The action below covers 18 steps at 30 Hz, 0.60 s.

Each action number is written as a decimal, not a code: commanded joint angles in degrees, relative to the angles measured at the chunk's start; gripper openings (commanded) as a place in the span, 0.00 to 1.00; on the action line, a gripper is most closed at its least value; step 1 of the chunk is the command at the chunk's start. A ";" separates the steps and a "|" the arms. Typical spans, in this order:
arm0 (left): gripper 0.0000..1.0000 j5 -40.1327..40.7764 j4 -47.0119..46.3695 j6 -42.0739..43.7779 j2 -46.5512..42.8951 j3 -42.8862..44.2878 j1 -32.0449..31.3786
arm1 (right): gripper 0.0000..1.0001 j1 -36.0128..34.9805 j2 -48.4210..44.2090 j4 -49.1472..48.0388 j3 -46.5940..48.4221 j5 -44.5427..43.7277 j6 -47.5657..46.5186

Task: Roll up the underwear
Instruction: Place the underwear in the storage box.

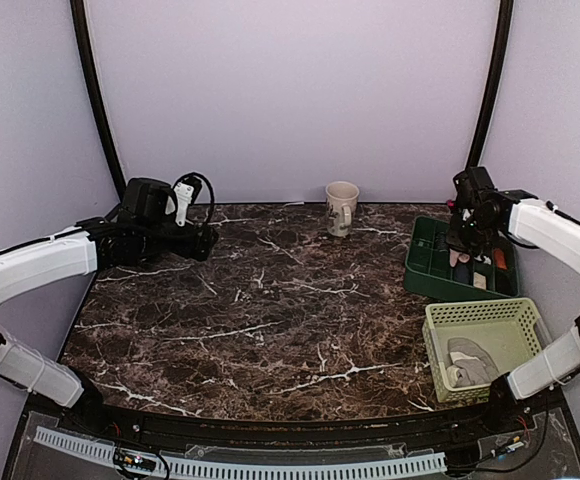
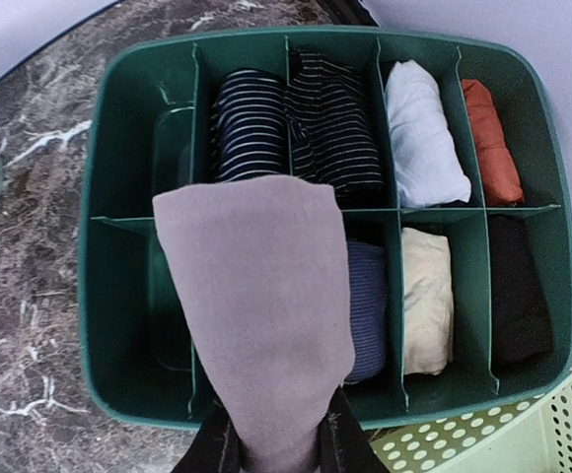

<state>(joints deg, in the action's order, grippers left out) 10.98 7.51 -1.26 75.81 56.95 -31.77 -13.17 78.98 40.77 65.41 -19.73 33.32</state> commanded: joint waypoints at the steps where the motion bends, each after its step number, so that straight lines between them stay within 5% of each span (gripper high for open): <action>1: 0.99 2.83 2.86 1.04 0.24 2.42 -0.20 | 0.00 0.03 5.22 3.25 2.43 -7.34 0.12; 8: 0.99 2.98 4.00 2.45 -0.09 2.31 0.00 | 0.00 -0.08 13.83 1.48 3.31 -10.98 -2.35; 18: 0.99 0.41 3.28 1.76 -1.14 1.66 0.98 | 0.00 -2.53 21.70 -3.44 4.57 0.95 4.56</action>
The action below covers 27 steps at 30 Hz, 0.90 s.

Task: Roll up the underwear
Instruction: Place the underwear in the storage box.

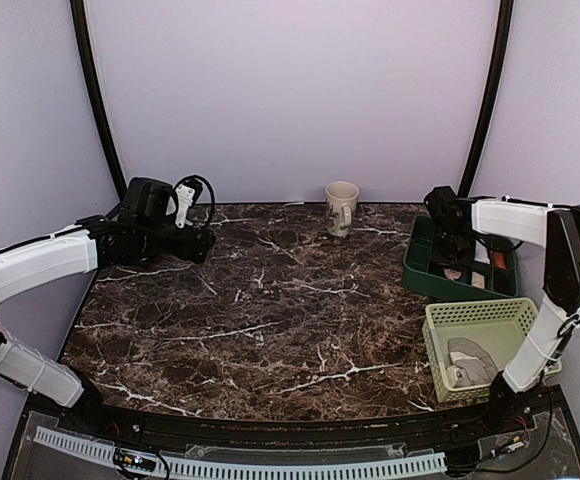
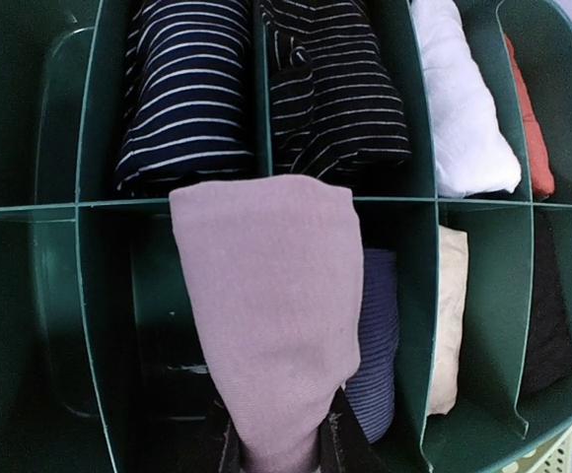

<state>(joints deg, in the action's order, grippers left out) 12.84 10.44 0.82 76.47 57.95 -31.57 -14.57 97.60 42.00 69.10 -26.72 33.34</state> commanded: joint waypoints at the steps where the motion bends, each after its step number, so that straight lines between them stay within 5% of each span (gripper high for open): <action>1: 0.99 -1.51 0.29 -0.33 -1.76 0.77 0.98 | 0.00 -1.16 3.59 -5.40 0.52 9.17 5.51; 9: 0.99 -2.21 0.71 0.21 -1.56 0.27 2.33 | 0.00 -1.78 5.26 -7.05 0.54 14.10 9.28; 20: 0.99 -2.90 0.15 0.82 -1.23 -0.18 2.59 | 0.00 -5.48 5.28 5.97 12.67 -1.80 11.85; 27: 0.99 -3.04 -0.41 1.11 -0.71 -0.23 2.63 | 0.00 -5.99 8.54 8.32 17.62 -4.03 13.17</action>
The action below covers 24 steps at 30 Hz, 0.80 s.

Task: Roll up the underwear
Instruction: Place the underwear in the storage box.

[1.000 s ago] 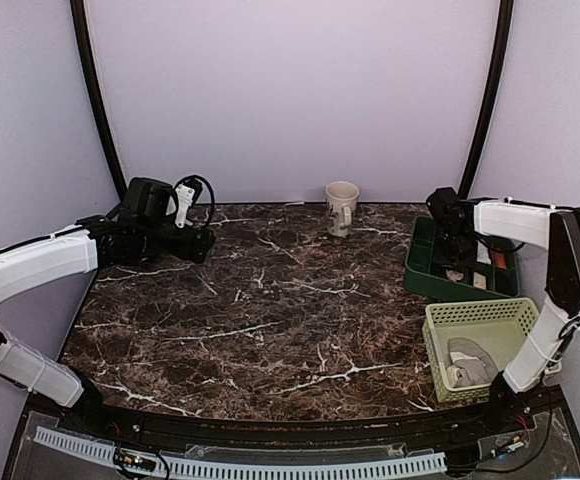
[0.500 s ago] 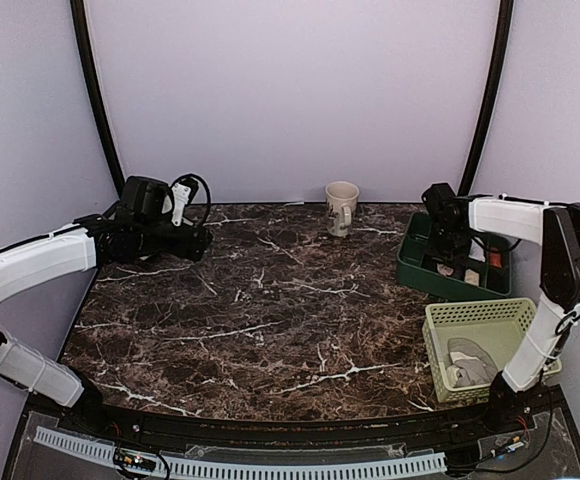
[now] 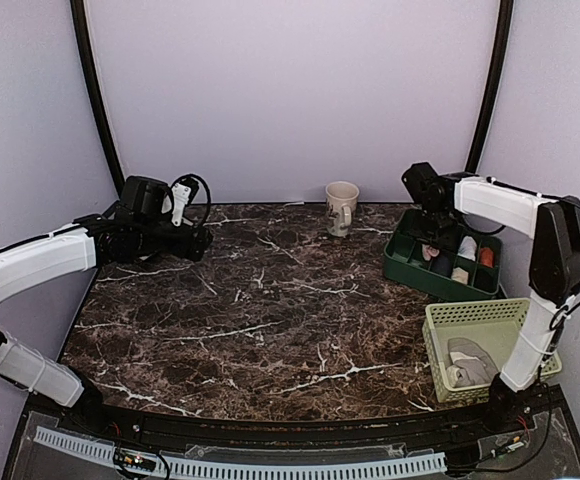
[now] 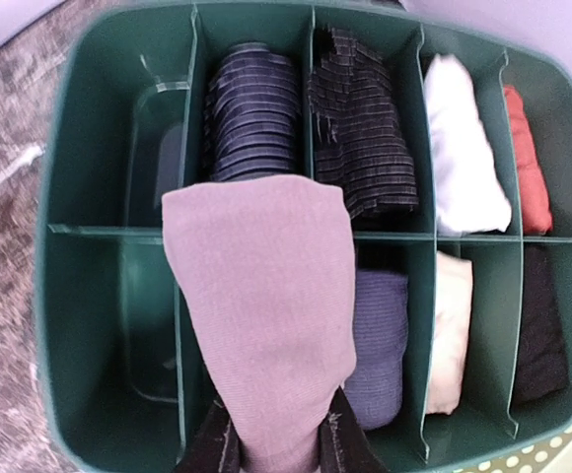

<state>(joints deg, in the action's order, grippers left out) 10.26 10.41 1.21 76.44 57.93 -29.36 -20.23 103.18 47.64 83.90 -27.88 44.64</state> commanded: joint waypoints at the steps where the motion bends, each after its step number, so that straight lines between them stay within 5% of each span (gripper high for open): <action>1: 0.99 -0.34 -0.49 0.76 -0.68 -0.27 0.37 | 0.00 -0.27 4.05 3.59 3.37 -3.13 2.57; 14: 0.99 0.08 0.08 1.87 -1.07 -0.92 0.47 | 0.00 -0.01 11.21 -4.09 -1.81 11.23 9.14; 24: 0.99 -0.07 1.51 2.16 -1.39 -0.41 0.69 | 0.00 5.88 3.37 -6.73 -13.48 16.47 3.43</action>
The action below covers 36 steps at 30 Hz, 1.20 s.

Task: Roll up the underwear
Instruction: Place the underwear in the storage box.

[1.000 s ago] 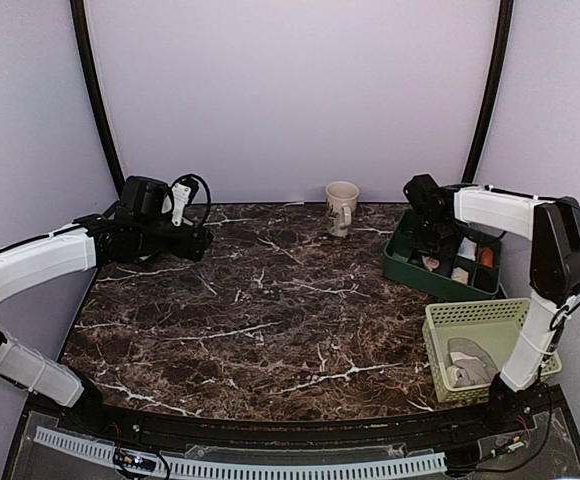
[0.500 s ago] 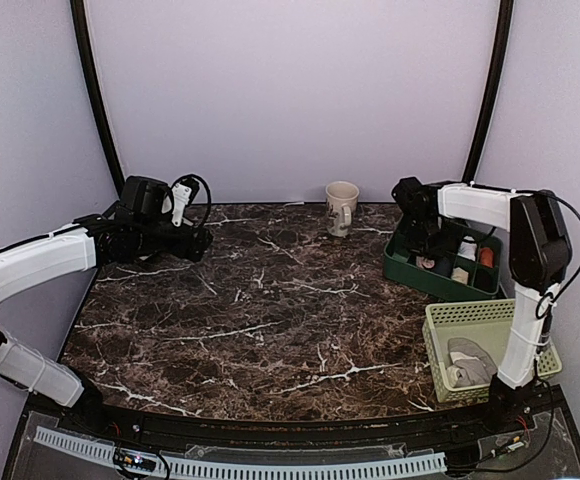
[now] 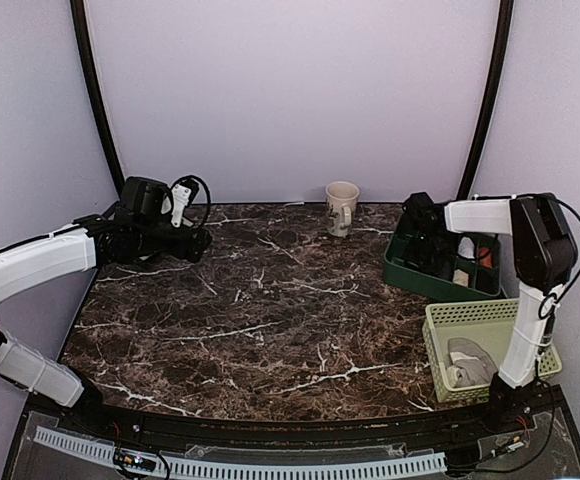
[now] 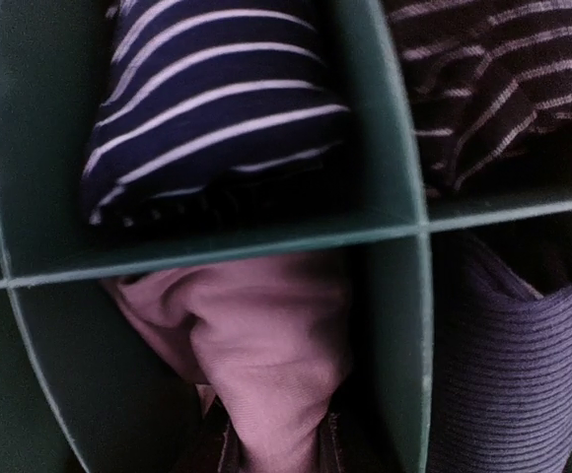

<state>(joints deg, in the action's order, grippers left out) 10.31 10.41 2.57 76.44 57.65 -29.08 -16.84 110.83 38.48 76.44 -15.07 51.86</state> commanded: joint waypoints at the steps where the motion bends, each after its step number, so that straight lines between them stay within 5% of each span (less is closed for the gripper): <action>1: 0.99 -0.31 1.54 0.96 -1.39 -0.23 0.38 | 0.00 3.55 -5.38 2.20 -7.25 4.25 -6.42; 9: 0.99 -1.78 1.25 0.11 -0.48 0.24 0.36 | 0.00 9.65 -8.39 0.40 -12.67 8.98 -21.97; 18: 0.99 -1.94 1.55 0.48 -0.42 0.43 0.34 | 0.01 10.68 -6.70 1.06 -12.01 8.31 -28.71; 23: 0.99 -2.44 1.76 0.48 -0.30 0.62 0.39 | 0.26 10.67 -8.04 1.20 -11.50 8.23 -28.71; 36: 0.99 -4.79 3.19 -0.77 2.24 3.92 0.42 | 0.58 10.69 -12.31 6.69 -3.13 9.14 -28.60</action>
<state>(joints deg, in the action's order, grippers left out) 6.90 11.77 2.57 78.35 58.63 -29.08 -6.66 100.18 41.98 70.63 -5.17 23.62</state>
